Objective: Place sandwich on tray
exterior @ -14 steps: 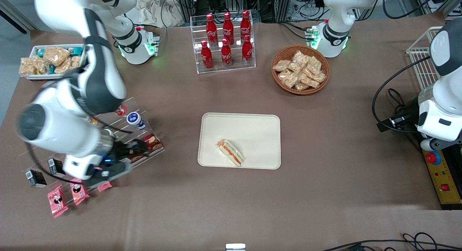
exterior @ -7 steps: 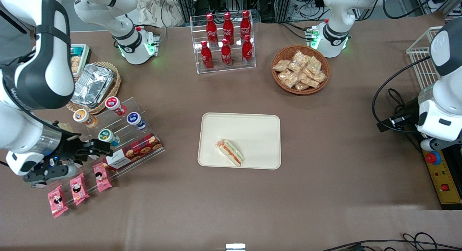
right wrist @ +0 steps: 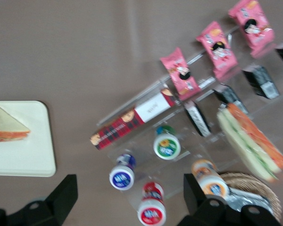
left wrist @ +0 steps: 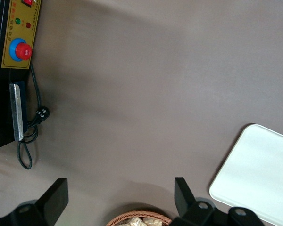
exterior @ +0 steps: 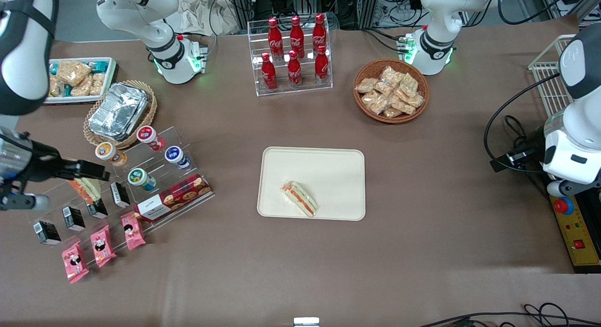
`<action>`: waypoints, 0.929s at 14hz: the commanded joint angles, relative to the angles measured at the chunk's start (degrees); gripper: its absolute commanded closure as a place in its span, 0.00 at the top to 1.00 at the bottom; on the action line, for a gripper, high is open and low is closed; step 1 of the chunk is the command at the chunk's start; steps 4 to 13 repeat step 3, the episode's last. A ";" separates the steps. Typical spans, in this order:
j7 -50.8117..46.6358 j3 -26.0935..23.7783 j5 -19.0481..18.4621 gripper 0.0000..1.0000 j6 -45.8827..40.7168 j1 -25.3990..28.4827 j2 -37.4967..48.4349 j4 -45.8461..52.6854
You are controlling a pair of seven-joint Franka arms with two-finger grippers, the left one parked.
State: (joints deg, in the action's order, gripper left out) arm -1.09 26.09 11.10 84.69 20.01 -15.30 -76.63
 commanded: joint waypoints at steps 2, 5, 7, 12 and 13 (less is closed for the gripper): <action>-0.76 -0.42 -5.56 1.00 -2.52 0.38 2.20 -0.54; -0.66 -0.42 -5.57 1.00 -2.52 0.29 2.12 -0.63; -0.66 -0.42 -5.57 1.00 -2.52 0.29 2.12 -0.63; -0.66 -0.42 -5.57 1.00 -2.52 0.29 2.12 -0.63; -0.66 -0.42 -5.57 1.00 -2.52 0.29 2.12 -0.63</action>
